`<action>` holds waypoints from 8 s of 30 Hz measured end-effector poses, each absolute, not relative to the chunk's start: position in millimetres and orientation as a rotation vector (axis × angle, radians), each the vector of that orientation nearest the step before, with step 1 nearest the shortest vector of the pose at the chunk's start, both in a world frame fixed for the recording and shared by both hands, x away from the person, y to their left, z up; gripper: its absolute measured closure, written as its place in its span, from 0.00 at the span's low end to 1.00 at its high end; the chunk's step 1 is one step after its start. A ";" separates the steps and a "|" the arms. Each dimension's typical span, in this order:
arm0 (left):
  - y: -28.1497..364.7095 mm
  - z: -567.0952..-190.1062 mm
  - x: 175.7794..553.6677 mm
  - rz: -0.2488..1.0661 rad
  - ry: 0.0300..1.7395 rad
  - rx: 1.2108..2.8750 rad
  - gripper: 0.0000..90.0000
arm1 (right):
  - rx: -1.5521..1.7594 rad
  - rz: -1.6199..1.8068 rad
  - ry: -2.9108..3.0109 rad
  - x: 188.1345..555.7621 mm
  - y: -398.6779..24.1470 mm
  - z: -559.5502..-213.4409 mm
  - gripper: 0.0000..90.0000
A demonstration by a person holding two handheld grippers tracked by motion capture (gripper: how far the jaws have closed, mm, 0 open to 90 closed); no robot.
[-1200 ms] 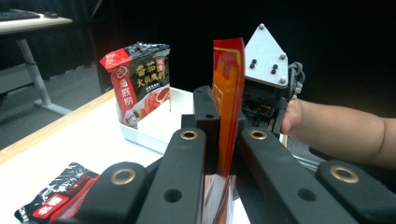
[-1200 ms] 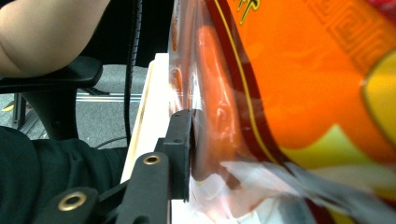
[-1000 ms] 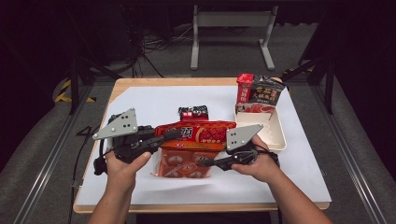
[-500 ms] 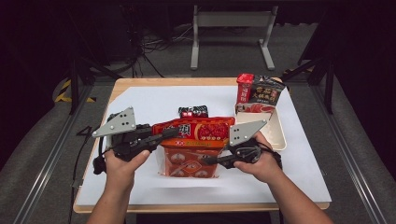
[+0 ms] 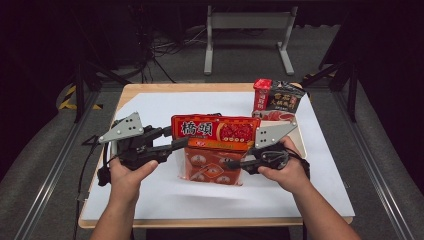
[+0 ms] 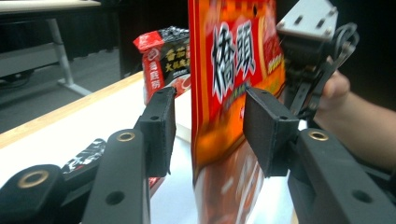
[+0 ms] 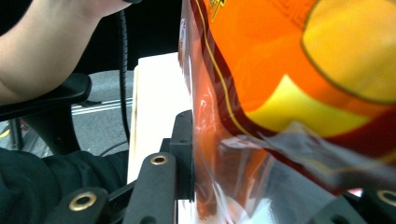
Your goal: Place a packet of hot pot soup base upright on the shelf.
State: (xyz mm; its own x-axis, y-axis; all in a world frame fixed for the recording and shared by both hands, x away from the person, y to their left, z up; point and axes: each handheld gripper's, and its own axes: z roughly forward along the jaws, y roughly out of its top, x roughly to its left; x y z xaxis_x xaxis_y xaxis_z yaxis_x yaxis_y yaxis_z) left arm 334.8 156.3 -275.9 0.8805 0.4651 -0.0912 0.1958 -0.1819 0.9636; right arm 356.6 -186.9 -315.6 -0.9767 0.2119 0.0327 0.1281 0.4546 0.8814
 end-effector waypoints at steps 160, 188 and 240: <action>195.7 -321.9 380.5 0.259 0.744 1.839 0.41 | 0.965 1.196 2.088 411.7 -334.3 -356.4 0.78; 191.2 -326.8 387.7 0.250 0.776 1.857 0.39 | 1.088 1.304 2.033 408.0 -357.3 -362.7 0.34; 127.2 -369.0 460.5 0.262 0.857 1.926 0.46 | 0.922 1.320 2.051 338.5 -338.9 -316.6 0.30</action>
